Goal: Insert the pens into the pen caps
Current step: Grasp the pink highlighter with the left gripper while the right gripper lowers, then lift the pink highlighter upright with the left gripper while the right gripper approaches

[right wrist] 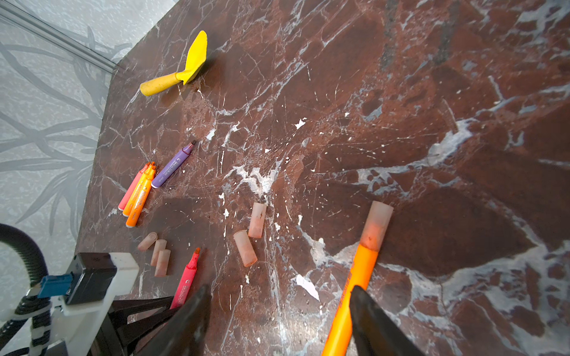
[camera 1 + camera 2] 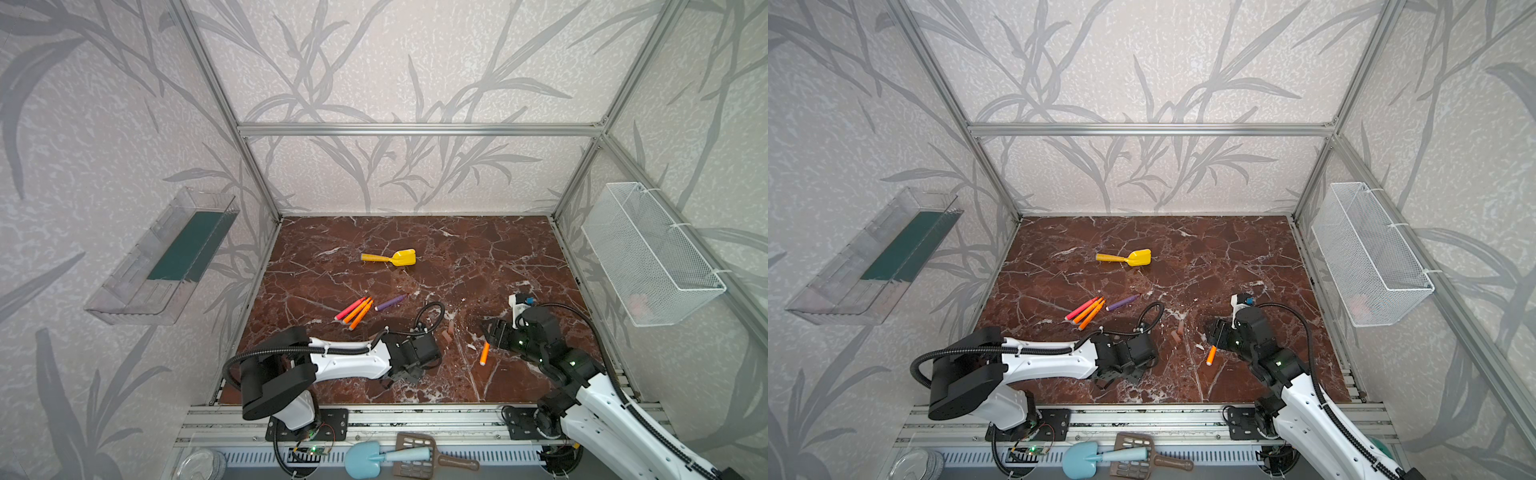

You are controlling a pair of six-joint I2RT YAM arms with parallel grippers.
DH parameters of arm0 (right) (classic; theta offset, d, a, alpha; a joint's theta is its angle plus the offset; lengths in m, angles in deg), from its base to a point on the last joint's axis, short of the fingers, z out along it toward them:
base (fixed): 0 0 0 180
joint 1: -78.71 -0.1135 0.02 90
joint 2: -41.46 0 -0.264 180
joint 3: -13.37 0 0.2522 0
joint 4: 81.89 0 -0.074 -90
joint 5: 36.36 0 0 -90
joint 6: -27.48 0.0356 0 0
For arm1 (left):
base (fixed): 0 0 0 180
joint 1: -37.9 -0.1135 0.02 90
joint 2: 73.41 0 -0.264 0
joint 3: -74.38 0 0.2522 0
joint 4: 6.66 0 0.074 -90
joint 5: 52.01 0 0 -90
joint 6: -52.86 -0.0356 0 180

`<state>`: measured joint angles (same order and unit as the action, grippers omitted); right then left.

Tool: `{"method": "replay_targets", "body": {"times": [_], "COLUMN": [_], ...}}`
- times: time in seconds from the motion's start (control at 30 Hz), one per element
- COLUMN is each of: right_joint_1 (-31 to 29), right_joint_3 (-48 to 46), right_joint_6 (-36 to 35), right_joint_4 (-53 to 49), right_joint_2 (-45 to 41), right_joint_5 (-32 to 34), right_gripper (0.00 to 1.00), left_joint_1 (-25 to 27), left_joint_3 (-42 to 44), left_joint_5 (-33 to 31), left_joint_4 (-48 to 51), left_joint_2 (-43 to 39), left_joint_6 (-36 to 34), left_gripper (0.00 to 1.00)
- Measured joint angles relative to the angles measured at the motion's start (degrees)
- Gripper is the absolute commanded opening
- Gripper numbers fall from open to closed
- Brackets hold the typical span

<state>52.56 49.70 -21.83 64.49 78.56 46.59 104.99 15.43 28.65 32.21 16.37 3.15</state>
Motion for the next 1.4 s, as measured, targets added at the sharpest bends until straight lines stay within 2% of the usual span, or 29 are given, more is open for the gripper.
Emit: {"method": "replay_targets", "body": {"times": [0.17, 0.3, 0.5, 0.77, 0.97, 1.23, 1.3, 1.4], "right_joint_1": [-3.6, -11.3, -21.6, -28.0, -29.6, -29.9, -29.9, -29.9], "right_joint_3": [-1.6, -1.9, -3.5, -8.5, -8.5, -8.5, -8.3, -7.2], "right_joint_6": [2.1, 4.5, 8.9, 14.9, 17.2, 19.7, 20.2, 20.8], "right_joint_4": [2.5, 5.2, 13.8, 28.3, 36.5, 41.0, 41.2, 41.9], "right_joint_2": [-1.5, -1.6, -1.2, 3.4, 7.2, 12.0, 13.5, 15.8], "right_joint_5": [-0.7, 1.1, 4.2, 6.6, 7.6, 9.6, 10.2, 10.7], "right_gripper": [0.71, 0.71, 0.73, 0.77, 0.76, 0.64, 0.55, 0.5], "left_joint_1": [0.0, 0.0, 0.0, 0.0, 0.0, 0.0, 0.0, 0.0], "left_joint_3": [-1.7, -3.7, -4.6, -1.6, 0.0, 0.0, 0.0, 0.0], "left_joint_5": [0.8, 1.1, 1.7, 5.2, 7.1, 8.7, 9.0, 9.5], "left_joint_4": [0.4, 0.3, -0.3, -7.9, -11.0, -12.9, -13.2, -13.4], "left_joint_2": [0.2, -1.0, -7.8, -16.1, -17.7, -17.7, -17.7, -17.7], "left_joint_6": [-0.8, -1.7, -2.3, -3.3, -3.4, -3.7, -3.7, -3.9], "left_gripper": [0.12, 0.09, 0.07, 0.07, 0.06, 0.06, 0.06, 0.06]}}
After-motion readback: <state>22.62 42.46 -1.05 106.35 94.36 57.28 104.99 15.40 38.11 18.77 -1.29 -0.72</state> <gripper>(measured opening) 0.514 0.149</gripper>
